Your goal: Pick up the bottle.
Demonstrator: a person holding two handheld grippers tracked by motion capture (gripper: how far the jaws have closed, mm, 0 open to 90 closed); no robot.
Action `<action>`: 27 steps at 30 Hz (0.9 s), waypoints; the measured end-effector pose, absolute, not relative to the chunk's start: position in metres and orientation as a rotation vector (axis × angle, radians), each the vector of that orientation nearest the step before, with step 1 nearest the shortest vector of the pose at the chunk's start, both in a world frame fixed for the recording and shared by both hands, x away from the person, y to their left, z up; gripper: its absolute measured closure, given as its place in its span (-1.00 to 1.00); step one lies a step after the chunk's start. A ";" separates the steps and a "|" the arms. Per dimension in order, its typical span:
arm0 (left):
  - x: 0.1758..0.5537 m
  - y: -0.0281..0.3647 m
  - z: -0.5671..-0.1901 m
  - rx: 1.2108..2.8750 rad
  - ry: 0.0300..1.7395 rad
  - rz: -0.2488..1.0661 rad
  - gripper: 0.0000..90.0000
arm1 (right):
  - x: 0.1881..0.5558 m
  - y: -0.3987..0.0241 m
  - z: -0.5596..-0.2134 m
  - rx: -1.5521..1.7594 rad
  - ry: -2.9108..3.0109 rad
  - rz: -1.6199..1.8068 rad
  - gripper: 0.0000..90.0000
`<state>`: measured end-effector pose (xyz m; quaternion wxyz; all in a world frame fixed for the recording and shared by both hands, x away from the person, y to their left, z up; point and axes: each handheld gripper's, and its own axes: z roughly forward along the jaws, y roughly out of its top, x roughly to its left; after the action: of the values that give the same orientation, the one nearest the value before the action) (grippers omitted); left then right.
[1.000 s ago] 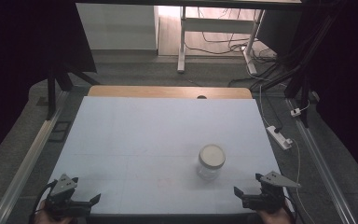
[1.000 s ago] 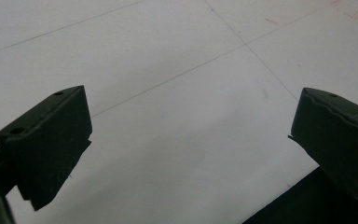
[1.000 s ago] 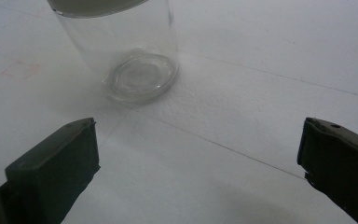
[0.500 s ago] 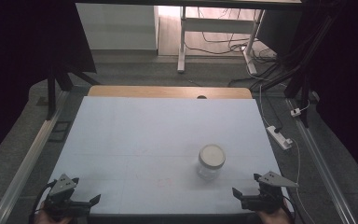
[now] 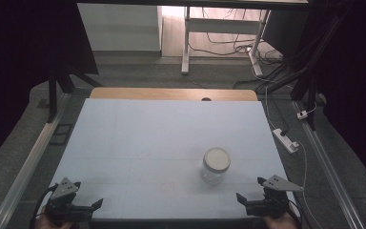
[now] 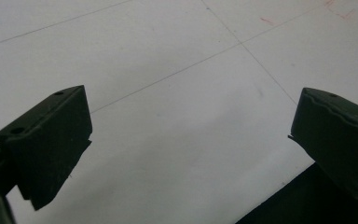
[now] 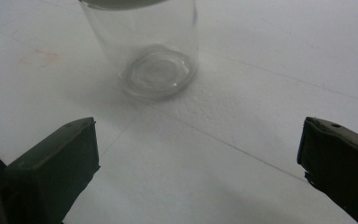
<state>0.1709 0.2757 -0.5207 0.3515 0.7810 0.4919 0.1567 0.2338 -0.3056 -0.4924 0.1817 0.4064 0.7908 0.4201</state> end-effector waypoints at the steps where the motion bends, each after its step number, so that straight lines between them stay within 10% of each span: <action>1: 0.171 0.276 -0.521 2.022 1.273 0.406 -1.00 | 0.234 -0.305 -0.492 1.138 2.237 1.195 -1.00; 27: 0.171 0.275 -0.521 2.028 1.279 0.410 -1.00 | 0.254 -0.270 -0.490 1.002 2.319 1.270 -1.00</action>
<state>0.1711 0.2754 -0.5207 0.3474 0.7818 0.4932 0.1580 0.2541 -0.2702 -0.4898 0.1564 0.3500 0.8100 0.4438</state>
